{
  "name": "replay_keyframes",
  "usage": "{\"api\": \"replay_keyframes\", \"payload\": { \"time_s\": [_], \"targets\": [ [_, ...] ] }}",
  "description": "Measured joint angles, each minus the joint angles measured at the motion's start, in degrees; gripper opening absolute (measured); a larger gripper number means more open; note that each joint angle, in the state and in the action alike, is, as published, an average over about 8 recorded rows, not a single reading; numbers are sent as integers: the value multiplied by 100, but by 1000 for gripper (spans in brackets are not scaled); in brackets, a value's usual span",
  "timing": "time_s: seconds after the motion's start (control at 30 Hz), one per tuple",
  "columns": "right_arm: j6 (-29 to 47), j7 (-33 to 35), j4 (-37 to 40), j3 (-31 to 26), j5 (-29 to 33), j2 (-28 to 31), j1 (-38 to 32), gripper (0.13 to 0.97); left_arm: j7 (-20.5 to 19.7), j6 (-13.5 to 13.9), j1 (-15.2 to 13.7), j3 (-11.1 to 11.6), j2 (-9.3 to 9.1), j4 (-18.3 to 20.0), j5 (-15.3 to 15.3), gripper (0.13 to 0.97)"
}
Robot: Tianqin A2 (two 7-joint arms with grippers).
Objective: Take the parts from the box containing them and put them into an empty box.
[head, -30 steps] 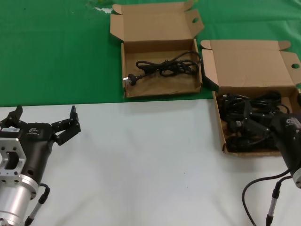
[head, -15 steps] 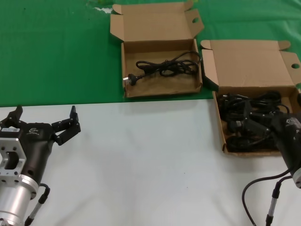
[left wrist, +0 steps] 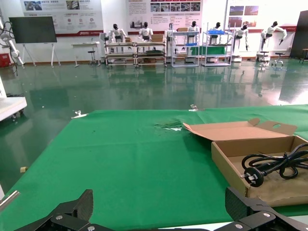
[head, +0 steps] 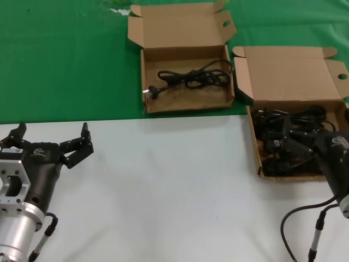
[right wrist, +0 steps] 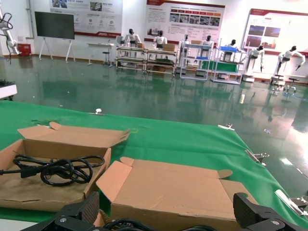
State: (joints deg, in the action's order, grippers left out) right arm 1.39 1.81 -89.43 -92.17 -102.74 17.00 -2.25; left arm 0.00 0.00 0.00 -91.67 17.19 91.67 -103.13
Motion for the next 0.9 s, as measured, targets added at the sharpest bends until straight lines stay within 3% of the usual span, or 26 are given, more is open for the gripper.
{"api": "replay_keyframes", "payload": {
  "time_s": [0.9],
  "targets": [
    [0,0,0,0,0,0,0,966,0,0,0,0,0,0,0,966]
  ]
}}
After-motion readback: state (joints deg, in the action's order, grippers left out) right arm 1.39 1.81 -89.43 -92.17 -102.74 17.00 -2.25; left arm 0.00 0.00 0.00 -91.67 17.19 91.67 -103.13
